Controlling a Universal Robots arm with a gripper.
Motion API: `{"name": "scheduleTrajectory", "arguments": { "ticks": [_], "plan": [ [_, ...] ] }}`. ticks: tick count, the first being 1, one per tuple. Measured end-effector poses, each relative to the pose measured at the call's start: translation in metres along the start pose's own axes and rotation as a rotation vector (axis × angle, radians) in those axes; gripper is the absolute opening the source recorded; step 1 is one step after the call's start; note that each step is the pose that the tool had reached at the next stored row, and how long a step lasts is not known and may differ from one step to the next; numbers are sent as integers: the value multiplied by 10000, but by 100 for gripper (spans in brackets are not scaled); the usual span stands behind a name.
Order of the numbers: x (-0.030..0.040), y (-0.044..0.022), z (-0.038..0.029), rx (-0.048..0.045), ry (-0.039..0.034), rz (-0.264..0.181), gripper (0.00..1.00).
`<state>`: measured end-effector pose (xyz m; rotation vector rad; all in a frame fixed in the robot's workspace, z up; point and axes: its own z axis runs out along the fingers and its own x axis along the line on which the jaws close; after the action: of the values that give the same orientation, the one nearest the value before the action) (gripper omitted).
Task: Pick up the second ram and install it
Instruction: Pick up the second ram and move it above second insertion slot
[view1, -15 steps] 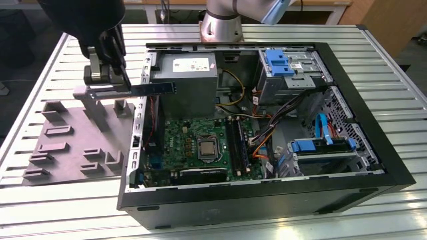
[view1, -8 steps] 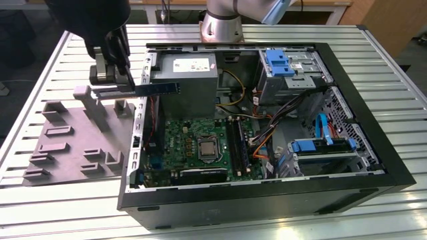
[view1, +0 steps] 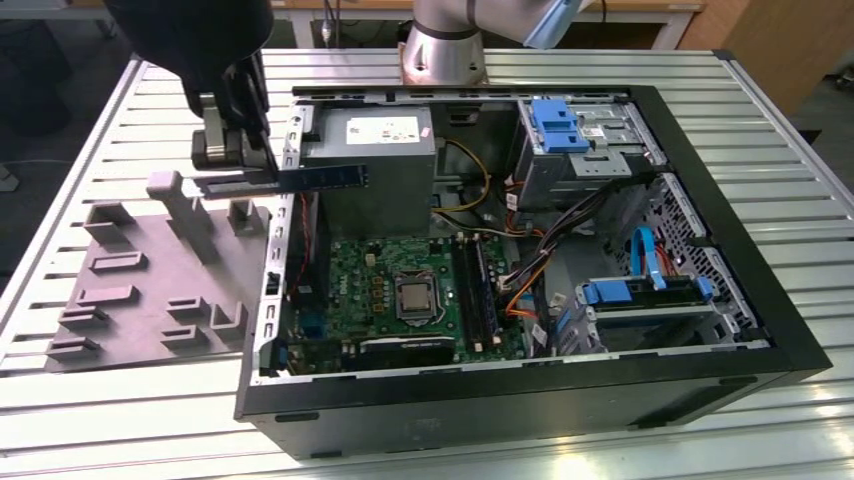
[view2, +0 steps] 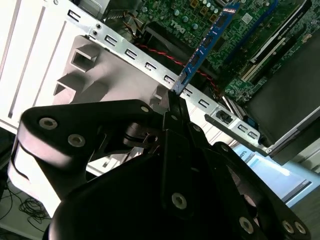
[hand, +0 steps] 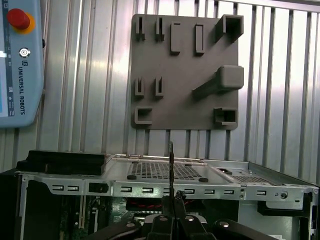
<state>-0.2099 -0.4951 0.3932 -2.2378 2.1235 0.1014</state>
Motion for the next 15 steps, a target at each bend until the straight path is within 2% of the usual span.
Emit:
{"name": "scheduleTrajectory", "arguments": {
  "ticks": [15],
  "plan": [
    [7, -129, -1, 1, -1, 0, 11]
  ]
}}
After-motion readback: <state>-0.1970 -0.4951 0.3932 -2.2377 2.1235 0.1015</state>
